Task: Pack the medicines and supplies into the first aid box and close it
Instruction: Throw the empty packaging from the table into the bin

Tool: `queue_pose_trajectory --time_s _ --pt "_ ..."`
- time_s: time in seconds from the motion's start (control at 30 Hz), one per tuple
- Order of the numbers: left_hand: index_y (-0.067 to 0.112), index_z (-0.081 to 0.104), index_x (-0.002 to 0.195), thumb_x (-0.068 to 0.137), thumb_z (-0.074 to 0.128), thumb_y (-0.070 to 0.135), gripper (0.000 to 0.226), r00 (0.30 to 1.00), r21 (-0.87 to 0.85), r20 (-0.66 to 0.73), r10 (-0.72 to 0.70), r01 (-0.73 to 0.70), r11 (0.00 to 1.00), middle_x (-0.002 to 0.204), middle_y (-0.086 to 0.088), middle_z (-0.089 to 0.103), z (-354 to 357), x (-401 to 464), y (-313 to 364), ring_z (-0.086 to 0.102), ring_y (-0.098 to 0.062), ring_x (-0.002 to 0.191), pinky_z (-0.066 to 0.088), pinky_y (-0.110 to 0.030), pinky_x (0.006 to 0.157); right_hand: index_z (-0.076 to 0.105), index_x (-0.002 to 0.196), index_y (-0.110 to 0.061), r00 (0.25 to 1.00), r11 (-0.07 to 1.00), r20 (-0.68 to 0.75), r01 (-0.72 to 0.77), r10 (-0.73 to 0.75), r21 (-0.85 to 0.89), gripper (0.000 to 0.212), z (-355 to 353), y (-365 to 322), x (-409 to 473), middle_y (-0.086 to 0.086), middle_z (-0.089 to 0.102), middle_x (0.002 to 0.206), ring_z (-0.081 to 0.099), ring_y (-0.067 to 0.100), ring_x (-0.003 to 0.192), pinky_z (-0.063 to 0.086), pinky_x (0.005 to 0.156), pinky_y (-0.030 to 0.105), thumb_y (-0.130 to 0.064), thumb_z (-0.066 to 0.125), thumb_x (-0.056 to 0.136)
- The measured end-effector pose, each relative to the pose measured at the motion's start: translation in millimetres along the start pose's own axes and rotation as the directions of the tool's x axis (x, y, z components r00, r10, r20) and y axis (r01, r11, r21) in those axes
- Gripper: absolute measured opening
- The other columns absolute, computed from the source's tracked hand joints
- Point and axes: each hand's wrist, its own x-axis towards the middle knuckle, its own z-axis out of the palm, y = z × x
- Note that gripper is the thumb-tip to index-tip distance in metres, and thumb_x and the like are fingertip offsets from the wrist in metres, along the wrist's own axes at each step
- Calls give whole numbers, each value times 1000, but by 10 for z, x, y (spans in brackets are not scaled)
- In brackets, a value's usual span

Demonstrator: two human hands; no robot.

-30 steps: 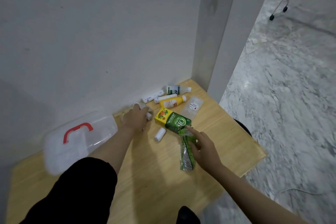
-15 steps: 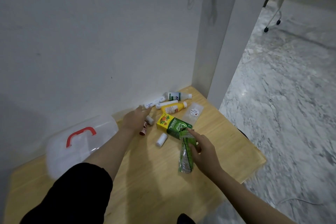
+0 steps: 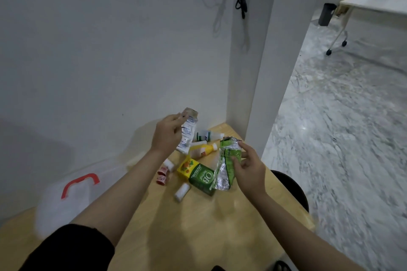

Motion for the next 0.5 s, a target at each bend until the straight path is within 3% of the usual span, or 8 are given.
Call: queue_pose_trajectory --time_s 0.13,0.23,0.33,0.4,0.5 --pt "-1 70 105 80 53 -4 31 995 -54 48 -83 86 995 98 -19 65 495 221 397 64 -32 87 43 -23 78 59 121 -19 999 999 1 -47 47 24 41 -347 280 425 20 62 76 57 25 59 51 66 34 -7 67 83" --pt "1 67 106 82 59 -2 26 986 -107 89 -138 147 983 98 -15 60 972 349 768 60 -29 88 41 -22 75 58 123 -22 996 996 22 -87 87 0 43 -745 564 737 10 65 78 59 19 62 50 67 28 -10 67 83" --pt "6 64 113 82 61 1 31 962 -126 235 -136 168 978 102 -2 53 1494 386 1187 57 -23 81 47 -30 76 57 124 -27 988 989 52 -147 147 -9 40 -1193 895 1026 1 65 86 61 19 65 49 63 17 -14 64 86" --pt "10 61 119 83 62 4 36 927 -95 351 -130 173 980 106 0 52 1854 366 1424 55 -24 76 43 -27 73 58 124 -25 980 981 44 -191 192 -18 38 -1483 1133 1174 0 65 90 58 18 60 45 56 10 -17 62 88" --pt "13 56 125 82 62 7 44 850 -67 497 -177 241 968 120 -3 52 2396 307 1671 57 -26 68 38 -23 69 56 127 -23 957 959 69 -279 282 -53 39 -1870 1476 1320 -3 63 91 54 12 55 45 54 11 -18 61 89"
